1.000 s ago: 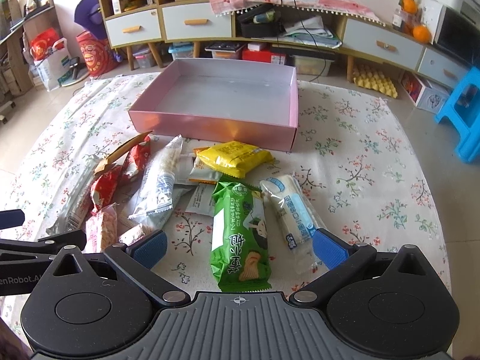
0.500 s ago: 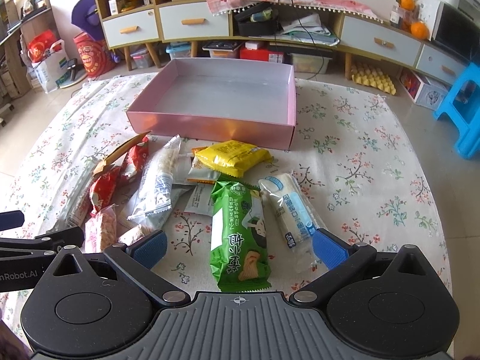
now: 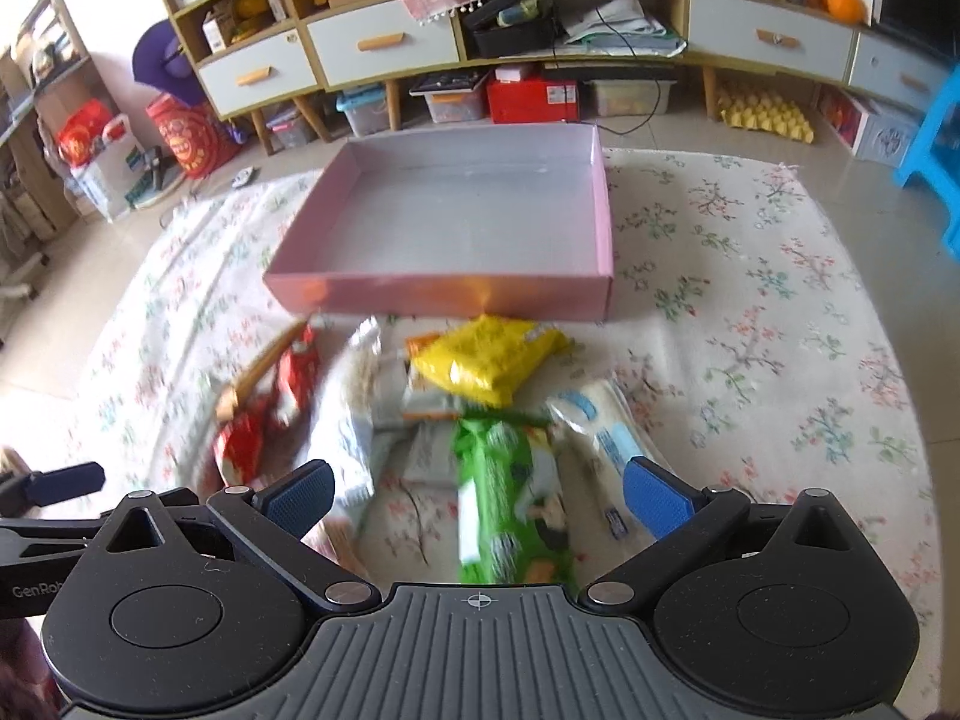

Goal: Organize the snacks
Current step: 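Grasp the yellow biscuit pack with the right gripper while the left grasps the gold bar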

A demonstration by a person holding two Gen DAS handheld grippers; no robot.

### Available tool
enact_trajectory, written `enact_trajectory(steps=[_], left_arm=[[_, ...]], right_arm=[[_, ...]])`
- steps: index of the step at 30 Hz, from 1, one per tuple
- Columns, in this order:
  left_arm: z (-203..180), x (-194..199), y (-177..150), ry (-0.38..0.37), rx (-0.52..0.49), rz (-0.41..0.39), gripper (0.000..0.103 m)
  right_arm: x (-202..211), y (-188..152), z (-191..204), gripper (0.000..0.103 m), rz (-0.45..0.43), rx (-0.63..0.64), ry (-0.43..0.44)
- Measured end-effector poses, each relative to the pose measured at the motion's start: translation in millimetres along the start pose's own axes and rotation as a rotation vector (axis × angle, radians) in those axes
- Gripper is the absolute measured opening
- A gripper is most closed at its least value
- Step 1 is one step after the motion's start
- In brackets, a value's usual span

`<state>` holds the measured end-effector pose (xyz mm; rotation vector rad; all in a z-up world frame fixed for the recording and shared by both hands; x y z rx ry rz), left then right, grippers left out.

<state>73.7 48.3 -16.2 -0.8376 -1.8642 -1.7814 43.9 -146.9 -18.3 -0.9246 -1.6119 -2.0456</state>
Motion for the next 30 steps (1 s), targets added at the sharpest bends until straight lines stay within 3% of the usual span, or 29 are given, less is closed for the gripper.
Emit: enact_trajectory(steps=[5, 9, 10, 12, 17, 23, 30], left_arm=[[12, -25, 15, -0.044, 0.063, -0.010, 0.079], [25, -53, 16, -0.125, 0.143, 0.012, 0.067], [26, -58, 16, -0.134, 0.157, 0.019, 0.060], [29, -66, 20, -0.158, 0.178, 0.015, 0.056], [33, -81, 25, -0.202, 0.228, 0.035, 0.042], [35, -92, 24, -0.203, 0.227, 0.064, 0.043], [38, -97, 19, -0.209, 0.246, 0.109, 0.042]], right_arm=[[-25, 16, -10, 0.092, -0.002, -0.109, 0.013], [-47, 15, -22, 0.071, 0.037, -0.223, 0.062], [-52, 15, -24, 0.065, 0.053, -0.247, 0.066], [-61, 16, -27, 0.060, 0.067, -0.276, 0.055], [-79, 20, -32, 0.056, 0.067, -0.333, 0.019], [-98, 22, -28, 0.057, 0.081, -0.351, -0.036], [-109, 19, -19, 0.060, 0.083, -0.273, -0.104]])
Point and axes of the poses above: each gripper's, at about its wrist camera, not at the fingertips, and x roughly against the way its jaws point, z to its left, y to its top, the point moved 3 cm from there along -x, roughly the way its jaws point, and after that the axes turned 13 degrees about -z, right-handed, at the moved point
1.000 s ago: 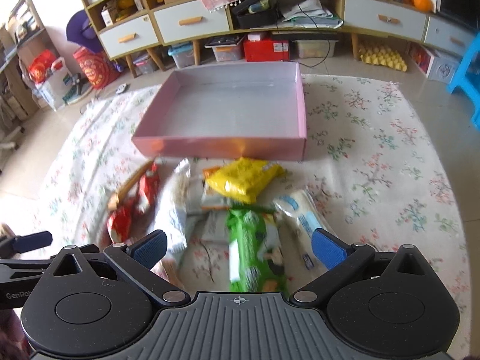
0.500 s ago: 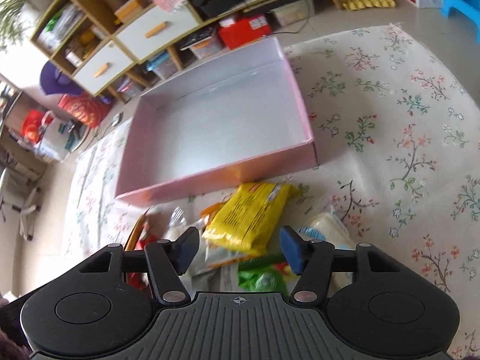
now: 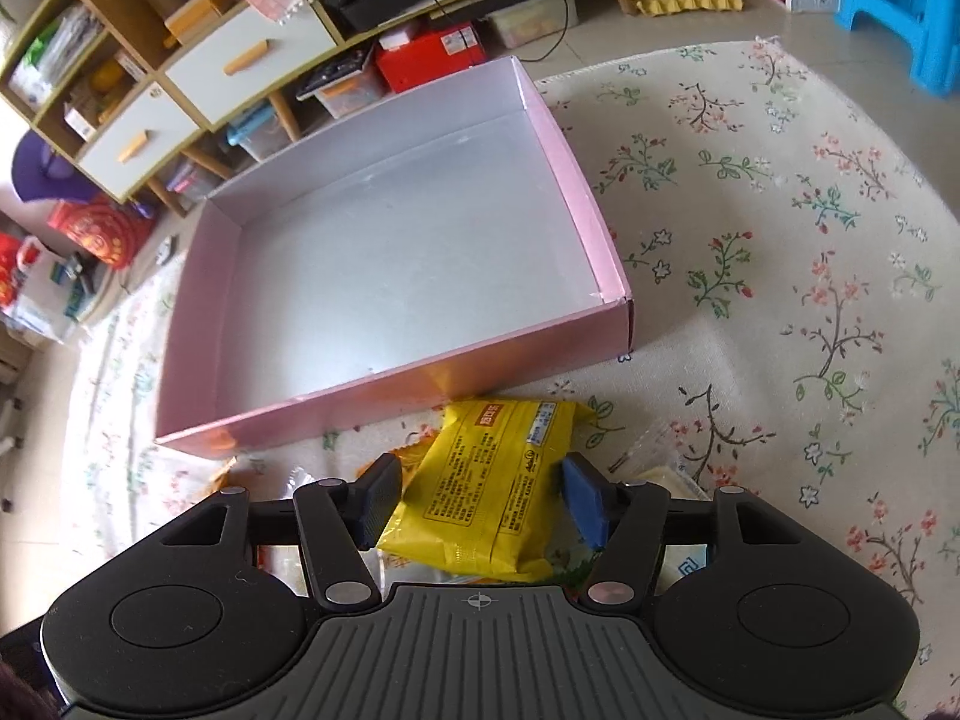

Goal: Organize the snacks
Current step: 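Grasp the yellow biscuit pack with the right gripper while the left grasps the gold bar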

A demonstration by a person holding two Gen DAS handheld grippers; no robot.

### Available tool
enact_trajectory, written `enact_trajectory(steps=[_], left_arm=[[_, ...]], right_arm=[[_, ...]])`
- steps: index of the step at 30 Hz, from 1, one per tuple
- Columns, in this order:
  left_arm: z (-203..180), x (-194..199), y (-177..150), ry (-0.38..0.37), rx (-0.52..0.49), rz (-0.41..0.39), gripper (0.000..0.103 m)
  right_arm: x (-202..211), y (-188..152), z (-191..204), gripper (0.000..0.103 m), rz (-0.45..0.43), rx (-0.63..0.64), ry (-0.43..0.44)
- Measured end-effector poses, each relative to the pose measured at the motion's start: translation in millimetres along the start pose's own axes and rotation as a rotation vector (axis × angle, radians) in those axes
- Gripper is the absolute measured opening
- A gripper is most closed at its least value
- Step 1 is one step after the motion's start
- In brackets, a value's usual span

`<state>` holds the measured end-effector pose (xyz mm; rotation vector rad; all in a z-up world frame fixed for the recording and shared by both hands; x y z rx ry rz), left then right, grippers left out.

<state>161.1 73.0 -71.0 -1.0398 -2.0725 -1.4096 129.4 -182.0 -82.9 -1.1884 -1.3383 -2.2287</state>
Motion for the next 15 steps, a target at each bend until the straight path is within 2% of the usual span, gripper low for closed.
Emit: enact_trajectory(steps=[11, 14, 15], left_arm=[[-3.8, -0.6, 1.9, 0.001, 0.007, 0.005, 0.040], [-7.2, 0.7, 2.2, 0.021, -0.007, -0.014, 0.027], [-8.2, 1.2, 2.1, 0.031, -0.014, -0.016, 0.027]], right_arm=[[-2.3, -1.6, 0.5, 0.061, 0.015, 0.004, 0.004], [-2.9, -3.7, 2.9, 0.059, 0.010, 0.025, 0.004], [-2.0, -3.5, 2.5, 0.057, 0.005, 0.020, 0.005]])
Point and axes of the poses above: each gripper's, at about its wrist camera, not at the fingertips, and x roughly against the way its jaws point, z to its left, y to its top, the point moved 3 cm from there along -x, roughly the way its jaws point, and after that the axes turned 13 degrees about -z, right-handed, at the moved point
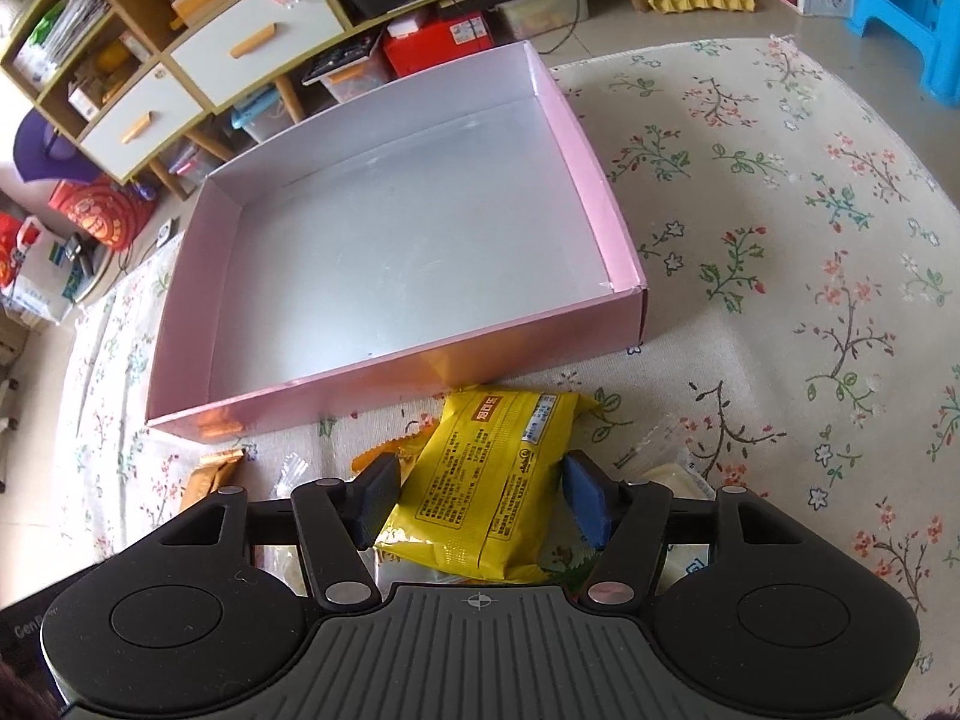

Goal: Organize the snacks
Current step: 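Grasp the yellow biscuit pack with the right gripper while the left grasps the gold bar, then carry both snacks into the pink box and open both grippers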

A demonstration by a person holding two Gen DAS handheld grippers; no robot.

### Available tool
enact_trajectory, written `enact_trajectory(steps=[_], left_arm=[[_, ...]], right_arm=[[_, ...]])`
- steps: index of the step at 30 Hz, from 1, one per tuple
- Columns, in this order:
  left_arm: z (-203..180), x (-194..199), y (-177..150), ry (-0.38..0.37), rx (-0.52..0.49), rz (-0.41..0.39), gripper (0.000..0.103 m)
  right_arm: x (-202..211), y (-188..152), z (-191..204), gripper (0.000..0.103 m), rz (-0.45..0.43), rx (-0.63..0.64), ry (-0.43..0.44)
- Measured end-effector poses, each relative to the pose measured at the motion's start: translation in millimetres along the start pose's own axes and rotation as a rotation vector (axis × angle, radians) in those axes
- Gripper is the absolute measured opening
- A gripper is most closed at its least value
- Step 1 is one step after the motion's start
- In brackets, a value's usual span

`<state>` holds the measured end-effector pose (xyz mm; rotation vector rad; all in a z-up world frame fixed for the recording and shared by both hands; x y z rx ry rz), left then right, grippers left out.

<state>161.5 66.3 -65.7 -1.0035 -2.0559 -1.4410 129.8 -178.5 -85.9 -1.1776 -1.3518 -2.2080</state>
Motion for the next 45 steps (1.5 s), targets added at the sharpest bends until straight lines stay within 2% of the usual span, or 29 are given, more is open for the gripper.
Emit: enact_trajectory(steps=[3, 16, 24, 31, 37, 45], left_arm=[[-2, 1, -1, 0.007, -0.003, -0.006, 0.024], [-1, 20, 2, -0.017, 0.022, -0.043, 0.022], [-17, 33, 15, -0.053, 0.042, -0.116, 0.022], [-39, 15, 43, -0.073, -0.033, -0.175, 0.022], [-50, -18, 54, -0.089, -0.091, -0.210, 0.022], [-55, -53, 59, -0.072, -0.172, -0.244, 0.022]], right_arm=[[3, 0, -3, 0.053, -0.005, -0.022, 0.006], [32, 9, -25, 0.052, -0.022, -0.105, 0.054], [61, 26, -33, 0.052, -0.099, -0.149, 0.106], [58, 55, -15, 0.052, -0.164, -0.054, 0.122], [38, 71, -8, 0.053, -0.228, -0.001, 0.201], [3, 72, -3, 0.053, -0.216, 0.058, 0.243]])
Point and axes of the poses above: each gripper's, at about its wrist camera, not at the fingertips, and x roughly against the way its jaws point, z to its left, y to its top, the point moved 3 cm from there along -x, roughly the way its jaws point, and after that the axes turned 13 degrees about -z, right-handed, at the moved point
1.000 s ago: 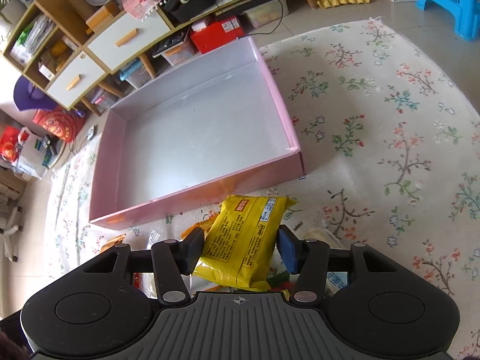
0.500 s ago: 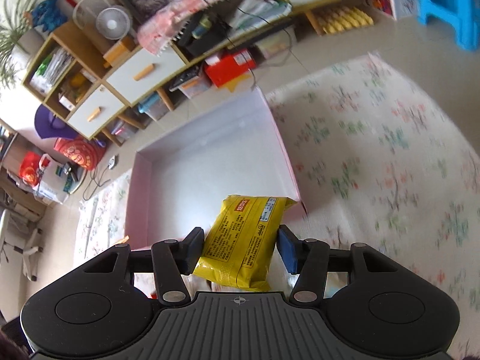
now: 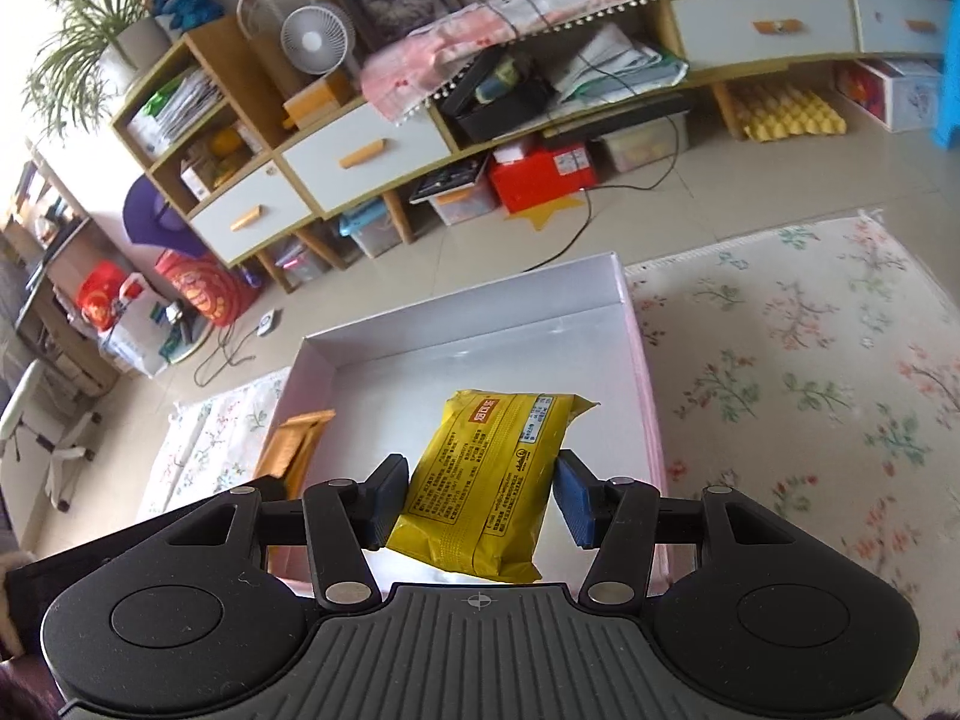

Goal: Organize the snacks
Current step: 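Carry both snacks into the pink box and open both grippers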

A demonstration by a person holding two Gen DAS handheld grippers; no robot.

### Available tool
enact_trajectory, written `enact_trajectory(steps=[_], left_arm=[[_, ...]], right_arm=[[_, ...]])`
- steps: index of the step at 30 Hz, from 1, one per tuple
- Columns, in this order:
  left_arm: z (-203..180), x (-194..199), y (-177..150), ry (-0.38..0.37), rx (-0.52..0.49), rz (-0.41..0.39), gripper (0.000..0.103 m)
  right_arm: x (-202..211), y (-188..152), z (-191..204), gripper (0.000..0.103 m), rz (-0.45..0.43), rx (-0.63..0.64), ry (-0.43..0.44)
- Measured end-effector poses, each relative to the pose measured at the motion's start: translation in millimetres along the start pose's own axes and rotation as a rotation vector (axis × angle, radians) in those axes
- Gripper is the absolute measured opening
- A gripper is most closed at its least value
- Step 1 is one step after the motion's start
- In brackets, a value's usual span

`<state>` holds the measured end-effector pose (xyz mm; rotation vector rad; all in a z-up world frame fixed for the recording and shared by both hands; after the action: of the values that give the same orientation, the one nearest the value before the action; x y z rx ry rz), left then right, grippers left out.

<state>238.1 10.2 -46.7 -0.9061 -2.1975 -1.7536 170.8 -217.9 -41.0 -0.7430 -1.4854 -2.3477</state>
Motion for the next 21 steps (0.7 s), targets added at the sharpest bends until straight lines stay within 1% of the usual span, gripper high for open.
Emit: enact_trajectory(steps=[2, 9, 18, 21], left_arm=[[-1, -4, -3, 0.001, -0.035, 0.004, 0.022], [-2, -5, -14, 0.024, -0.123, 0.031, 0.022], [2, -9, -19, 0.030, -0.128, 0.058, 0.023], [2, -10, -18, 0.025, -0.131, 0.069, 0.024]], right_arm=[[-7, -3, -1, 0.053, 0.013, 0.007, 0.004], [-27, -16, -4, 0.053, 0.061, 0.030, -0.025], [-38, -23, -5, 0.053, 0.091, 0.050, -0.049], [-37, -24, -4, 0.055, 0.095, 0.050, -0.044]])
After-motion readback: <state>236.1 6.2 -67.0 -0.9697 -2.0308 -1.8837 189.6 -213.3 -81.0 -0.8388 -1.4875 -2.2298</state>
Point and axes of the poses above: each gripper's, at about its wrist camera, not at the fingertips, and x roughly against the way its jaws point, z to its left, y to its top, the point moved 3 cm from there along -x, roughly the way its jaws point, and after that the axes turned 13 degrees about -z, right-handed, at the moved point
